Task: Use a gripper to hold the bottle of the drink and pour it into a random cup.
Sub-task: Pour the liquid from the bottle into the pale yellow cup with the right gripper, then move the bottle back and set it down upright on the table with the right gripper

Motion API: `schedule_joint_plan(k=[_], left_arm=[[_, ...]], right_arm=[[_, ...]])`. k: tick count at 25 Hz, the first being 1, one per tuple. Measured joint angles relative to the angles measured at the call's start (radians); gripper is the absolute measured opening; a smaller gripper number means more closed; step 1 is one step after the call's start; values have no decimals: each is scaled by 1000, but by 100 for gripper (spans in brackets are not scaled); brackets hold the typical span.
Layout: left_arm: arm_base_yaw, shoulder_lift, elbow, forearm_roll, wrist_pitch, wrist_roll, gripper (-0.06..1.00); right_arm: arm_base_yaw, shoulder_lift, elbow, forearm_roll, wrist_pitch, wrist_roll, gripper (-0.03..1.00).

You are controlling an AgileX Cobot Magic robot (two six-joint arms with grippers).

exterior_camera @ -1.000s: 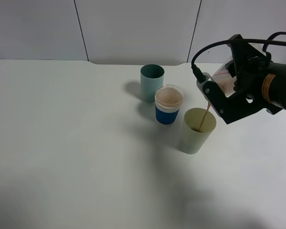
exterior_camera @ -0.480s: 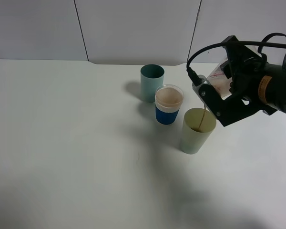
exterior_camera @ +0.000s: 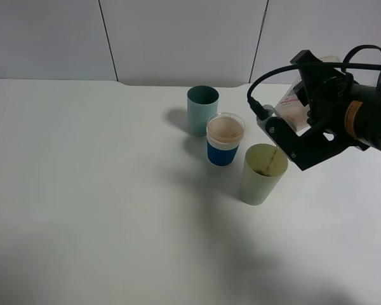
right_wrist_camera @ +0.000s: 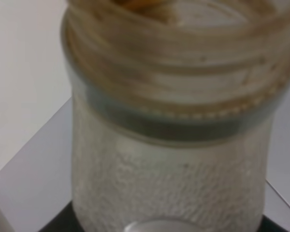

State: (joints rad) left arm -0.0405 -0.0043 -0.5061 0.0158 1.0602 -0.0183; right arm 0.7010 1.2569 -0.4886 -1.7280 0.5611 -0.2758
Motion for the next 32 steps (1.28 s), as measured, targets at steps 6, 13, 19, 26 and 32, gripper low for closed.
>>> schedule_joint_plan(k=[6, 13, 19, 26, 32], left_arm=[[0, 0, 0, 0, 0, 0, 93], [0, 0, 0, 0, 0, 0, 93], [0, 0, 0, 0, 0, 0, 93], [0, 0, 0, 0, 0, 0, 93], [0, 0, 0, 0, 0, 0, 93]], right_arm=[[0, 0, 0, 0, -1, 102, 35], [0, 0, 0, 0, -1, 496, 35], [0, 0, 0, 1, -1, 839, 35], [-8, -21, -4, 64, 46, 1123, 35], [-110, -121, -56, 214, 53, 1308, 35]])
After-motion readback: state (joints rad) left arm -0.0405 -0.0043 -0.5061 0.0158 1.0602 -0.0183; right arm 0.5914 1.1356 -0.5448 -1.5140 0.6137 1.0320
